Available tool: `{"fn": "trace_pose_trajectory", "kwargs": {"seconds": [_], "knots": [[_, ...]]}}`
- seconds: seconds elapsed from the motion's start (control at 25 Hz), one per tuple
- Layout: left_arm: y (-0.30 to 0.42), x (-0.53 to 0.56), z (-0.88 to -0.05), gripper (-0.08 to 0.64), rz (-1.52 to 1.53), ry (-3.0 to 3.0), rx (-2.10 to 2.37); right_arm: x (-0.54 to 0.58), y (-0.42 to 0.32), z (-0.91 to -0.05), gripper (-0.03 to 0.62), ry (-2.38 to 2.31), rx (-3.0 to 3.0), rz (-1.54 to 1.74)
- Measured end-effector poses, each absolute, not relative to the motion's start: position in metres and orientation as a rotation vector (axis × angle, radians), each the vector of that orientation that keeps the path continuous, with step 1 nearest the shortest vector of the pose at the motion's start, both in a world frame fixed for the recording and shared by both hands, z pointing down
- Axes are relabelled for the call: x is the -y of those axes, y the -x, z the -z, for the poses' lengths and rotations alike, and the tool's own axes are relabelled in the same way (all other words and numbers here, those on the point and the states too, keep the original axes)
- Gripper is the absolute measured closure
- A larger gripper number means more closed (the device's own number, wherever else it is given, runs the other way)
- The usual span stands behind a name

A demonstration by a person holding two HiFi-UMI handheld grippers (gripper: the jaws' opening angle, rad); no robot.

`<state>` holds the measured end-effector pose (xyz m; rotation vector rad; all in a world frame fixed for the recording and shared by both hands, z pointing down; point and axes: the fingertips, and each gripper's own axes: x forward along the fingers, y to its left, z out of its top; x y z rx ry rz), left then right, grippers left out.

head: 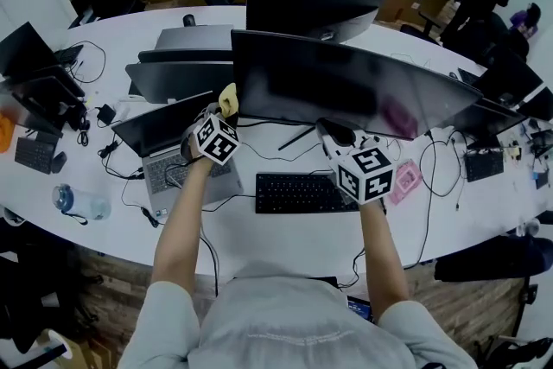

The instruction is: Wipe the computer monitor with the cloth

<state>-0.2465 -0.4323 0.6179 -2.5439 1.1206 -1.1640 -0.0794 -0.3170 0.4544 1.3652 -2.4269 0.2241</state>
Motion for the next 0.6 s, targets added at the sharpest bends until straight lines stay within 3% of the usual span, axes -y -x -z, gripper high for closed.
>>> {"fn": "trace_pose_trajectory", "kwargs": {"seconds": [0.6], "knots": [[0.243,0.426,-0.682,0.477,1.207,2.729,-1.128,0.329,0.065,-0.480,0.568,-1.383,2.394,-0.306]]}}
